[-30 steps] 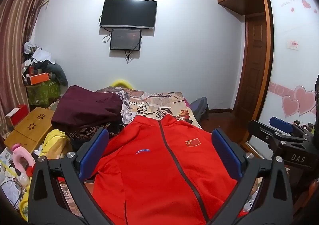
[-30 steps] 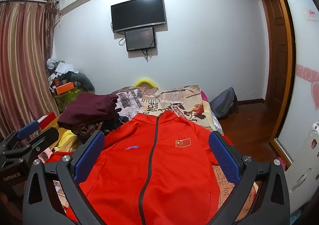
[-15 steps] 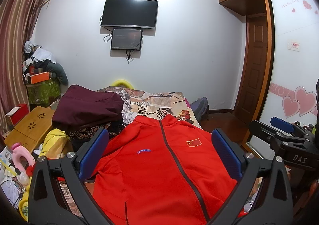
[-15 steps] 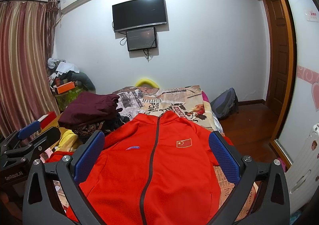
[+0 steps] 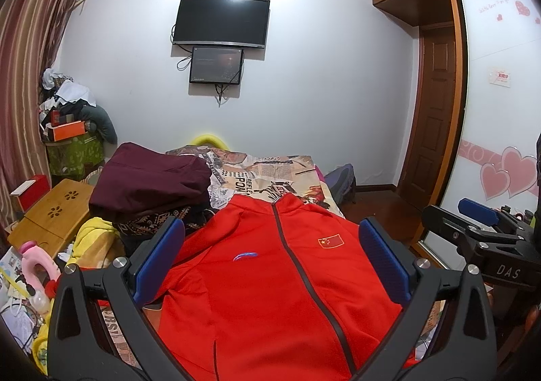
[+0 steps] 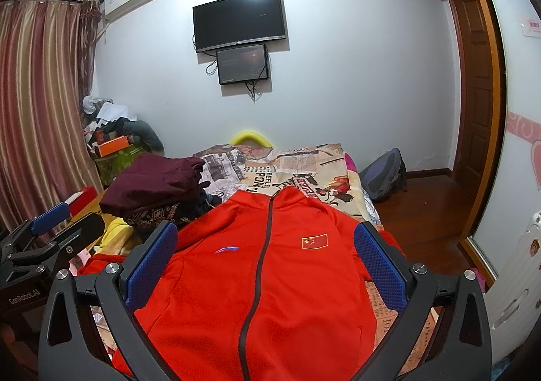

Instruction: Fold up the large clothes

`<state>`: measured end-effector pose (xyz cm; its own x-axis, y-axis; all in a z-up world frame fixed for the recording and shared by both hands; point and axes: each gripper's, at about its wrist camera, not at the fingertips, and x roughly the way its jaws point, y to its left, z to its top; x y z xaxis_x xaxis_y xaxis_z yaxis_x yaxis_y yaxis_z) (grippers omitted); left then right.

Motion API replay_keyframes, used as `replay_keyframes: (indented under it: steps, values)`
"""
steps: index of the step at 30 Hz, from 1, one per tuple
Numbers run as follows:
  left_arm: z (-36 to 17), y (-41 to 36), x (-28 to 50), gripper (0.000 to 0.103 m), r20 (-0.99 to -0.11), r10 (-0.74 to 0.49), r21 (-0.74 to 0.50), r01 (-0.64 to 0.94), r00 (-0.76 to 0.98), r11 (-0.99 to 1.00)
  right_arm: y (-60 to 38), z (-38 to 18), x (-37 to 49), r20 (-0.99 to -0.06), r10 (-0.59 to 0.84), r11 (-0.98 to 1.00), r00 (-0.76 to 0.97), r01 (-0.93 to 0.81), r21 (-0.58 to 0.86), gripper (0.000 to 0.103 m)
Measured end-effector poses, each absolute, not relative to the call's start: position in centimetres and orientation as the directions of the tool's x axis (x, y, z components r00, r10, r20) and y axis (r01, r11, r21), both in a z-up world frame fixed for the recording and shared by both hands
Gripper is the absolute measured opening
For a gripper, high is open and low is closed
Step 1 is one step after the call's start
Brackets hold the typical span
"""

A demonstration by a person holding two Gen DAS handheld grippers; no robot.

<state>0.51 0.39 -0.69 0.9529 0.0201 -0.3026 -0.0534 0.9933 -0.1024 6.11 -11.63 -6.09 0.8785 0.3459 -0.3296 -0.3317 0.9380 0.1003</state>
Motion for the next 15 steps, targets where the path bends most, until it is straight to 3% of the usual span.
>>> replay_keyframes:
  steps: [15]
  values:
    - [-0.99, 0.78, 0.53, 0.103, -0.305, 0.021, -0.109, -0.057, 0.952, 0.992, -11.49, -6.19, 5.92, -0.347, 0.343, 0.939, 0.873, -0.328, 0.105, 0.103]
